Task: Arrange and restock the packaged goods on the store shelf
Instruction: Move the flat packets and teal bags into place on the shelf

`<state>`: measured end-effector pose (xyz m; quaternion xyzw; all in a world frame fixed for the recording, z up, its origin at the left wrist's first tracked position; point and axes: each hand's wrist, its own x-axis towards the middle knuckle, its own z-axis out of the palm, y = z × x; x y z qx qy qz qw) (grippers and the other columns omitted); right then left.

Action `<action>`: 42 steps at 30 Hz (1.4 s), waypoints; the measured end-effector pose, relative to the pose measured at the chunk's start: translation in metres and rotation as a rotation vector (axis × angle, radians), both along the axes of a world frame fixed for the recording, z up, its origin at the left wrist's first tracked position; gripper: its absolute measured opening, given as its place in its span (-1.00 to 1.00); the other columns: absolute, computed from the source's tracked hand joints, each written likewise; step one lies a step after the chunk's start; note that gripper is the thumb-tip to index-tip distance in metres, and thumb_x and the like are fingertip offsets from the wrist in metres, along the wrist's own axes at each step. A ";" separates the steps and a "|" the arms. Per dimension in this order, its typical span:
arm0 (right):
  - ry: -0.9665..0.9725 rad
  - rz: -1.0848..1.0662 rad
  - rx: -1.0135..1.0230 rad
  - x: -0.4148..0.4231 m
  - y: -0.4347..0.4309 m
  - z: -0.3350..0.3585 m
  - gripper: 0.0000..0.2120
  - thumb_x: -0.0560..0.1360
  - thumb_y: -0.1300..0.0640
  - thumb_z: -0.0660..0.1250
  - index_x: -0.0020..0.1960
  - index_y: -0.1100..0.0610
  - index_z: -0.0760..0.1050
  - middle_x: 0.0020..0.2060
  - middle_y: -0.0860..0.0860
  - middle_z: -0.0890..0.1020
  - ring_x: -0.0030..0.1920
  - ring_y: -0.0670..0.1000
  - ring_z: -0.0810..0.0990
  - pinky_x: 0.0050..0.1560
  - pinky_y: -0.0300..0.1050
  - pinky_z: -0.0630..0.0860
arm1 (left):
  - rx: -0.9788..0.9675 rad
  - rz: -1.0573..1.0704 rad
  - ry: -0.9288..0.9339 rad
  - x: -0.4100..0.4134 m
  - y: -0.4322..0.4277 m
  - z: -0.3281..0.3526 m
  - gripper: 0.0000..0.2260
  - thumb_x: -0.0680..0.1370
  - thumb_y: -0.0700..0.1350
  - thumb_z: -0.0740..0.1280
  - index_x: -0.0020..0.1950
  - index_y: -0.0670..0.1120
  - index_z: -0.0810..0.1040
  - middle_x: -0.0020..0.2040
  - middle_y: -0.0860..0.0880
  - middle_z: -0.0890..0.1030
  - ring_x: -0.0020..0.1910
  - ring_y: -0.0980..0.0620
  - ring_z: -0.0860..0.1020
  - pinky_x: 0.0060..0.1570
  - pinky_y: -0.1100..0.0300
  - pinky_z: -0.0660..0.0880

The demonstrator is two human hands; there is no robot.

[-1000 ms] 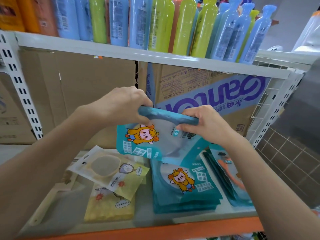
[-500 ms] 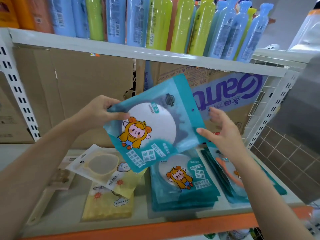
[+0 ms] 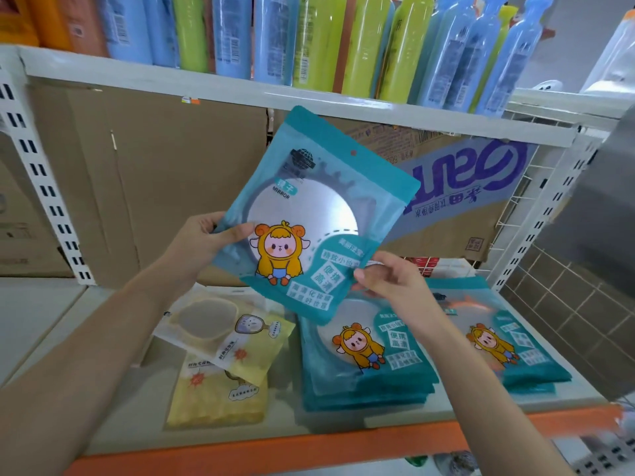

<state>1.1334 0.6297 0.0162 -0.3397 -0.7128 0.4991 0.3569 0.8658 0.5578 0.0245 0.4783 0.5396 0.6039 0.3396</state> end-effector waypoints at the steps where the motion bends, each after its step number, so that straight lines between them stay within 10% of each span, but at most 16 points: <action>1: 0.029 -0.011 -0.009 -0.003 0.000 -0.001 -0.77 0.47 0.27 0.33 0.12 0.20 0.50 -0.08 0.00 0.69 -0.09 -0.08 0.67 -0.16 -0.32 0.55 | -0.009 0.001 -0.033 0.005 0.001 -0.004 -0.46 0.03 0.28 0.55 -0.15 -0.04 0.67 -0.23 0.03 0.69 -0.29 0.12 0.63 -0.26 0.30 0.58; 8: 0.124 -0.204 -0.011 -0.005 0.008 -0.008 -0.80 0.50 0.30 0.30 0.11 0.18 0.43 -0.11 -0.06 0.65 -0.19 -0.18 0.65 -0.29 -0.30 0.56 | -0.083 0.003 -0.146 0.031 -0.001 -0.030 -0.76 0.35 -0.15 0.41 -0.01 -0.16 0.59 -0.14 -0.08 0.67 -0.24 -0.01 0.61 -0.20 0.19 0.59; 19: 0.081 -0.318 -0.101 0.021 0.015 -0.024 -0.87 0.51 0.25 0.30 -0.03 0.03 0.49 -0.11 0.00 0.62 -0.04 0.05 0.63 -0.02 0.02 0.59 | -0.210 -0.038 -0.162 0.055 0.009 -0.060 -0.71 0.41 -0.18 0.45 0.11 -0.07 0.53 0.03 -0.13 0.63 0.00 -0.13 0.61 -0.11 0.06 0.54; 26: 0.072 -0.331 -0.160 0.042 0.015 -0.045 -0.84 0.50 0.20 0.32 -0.11 -0.06 0.44 -0.17 -0.06 0.60 -0.18 -0.12 0.62 -0.27 -0.29 0.58 | -0.342 -0.028 -0.129 0.074 0.013 -0.070 -0.83 0.49 -0.17 0.35 0.07 -0.13 0.53 -0.14 -0.07 0.59 -0.20 -0.01 0.57 -0.28 0.20 0.44; 31: 0.092 -0.323 -0.191 0.066 0.036 -0.052 -0.89 0.49 0.22 0.33 0.00 0.07 0.50 -0.21 -0.04 0.61 -0.15 -0.03 0.63 -0.11 -0.12 0.60 | -0.375 0.007 -0.128 0.102 0.028 -0.068 -0.88 0.51 -0.20 0.33 0.03 -0.16 0.52 -0.17 -0.06 0.57 -0.23 0.01 0.56 -0.37 0.25 0.45; 42: 0.027 -0.240 -0.197 0.173 0.130 -0.063 -0.89 0.47 0.23 0.36 -0.14 0.06 0.48 -0.18 0.00 0.62 -0.17 -0.04 0.61 -0.22 -0.22 0.53 | -0.399 0.094 -0.035 0.223 0.084 -0.069 -0.88 0.48 -0.24 0.35 -0.01 -0.11 0.56 -0.01 -0.16 0.63 -0.09 -0.09 0.62 -0.15 0.13 0.53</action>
